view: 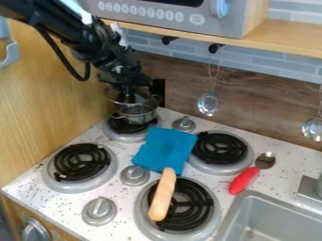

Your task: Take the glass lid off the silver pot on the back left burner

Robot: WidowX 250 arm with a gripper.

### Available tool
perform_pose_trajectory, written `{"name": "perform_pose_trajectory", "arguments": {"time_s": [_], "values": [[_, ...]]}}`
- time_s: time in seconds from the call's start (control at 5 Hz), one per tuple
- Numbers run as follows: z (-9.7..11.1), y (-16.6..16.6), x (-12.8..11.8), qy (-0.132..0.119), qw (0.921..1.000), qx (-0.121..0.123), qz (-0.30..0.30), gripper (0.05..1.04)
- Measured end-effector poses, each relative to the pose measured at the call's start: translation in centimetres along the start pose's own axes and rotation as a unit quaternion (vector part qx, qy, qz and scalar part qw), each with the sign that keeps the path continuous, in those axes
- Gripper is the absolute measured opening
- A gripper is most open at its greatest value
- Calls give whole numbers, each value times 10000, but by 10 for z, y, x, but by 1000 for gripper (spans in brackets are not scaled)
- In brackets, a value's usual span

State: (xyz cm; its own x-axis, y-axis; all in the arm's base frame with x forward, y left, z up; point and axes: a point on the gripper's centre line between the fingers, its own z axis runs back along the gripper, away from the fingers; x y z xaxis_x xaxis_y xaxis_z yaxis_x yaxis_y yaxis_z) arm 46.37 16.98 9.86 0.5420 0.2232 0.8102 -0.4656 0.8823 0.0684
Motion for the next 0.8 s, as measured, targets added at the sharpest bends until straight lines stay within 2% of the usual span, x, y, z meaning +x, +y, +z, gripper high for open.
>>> {"name": "perform_pose_trajectory", "arguments": {"time_s": [0.4,0.6,0.8], "values": [[49,-13,-29,218,9991,-323,-151,308],[74,-6,-51,435,9981,-348,-261,309],[95,1,-76,670,9957,-494,-402,308]]}}
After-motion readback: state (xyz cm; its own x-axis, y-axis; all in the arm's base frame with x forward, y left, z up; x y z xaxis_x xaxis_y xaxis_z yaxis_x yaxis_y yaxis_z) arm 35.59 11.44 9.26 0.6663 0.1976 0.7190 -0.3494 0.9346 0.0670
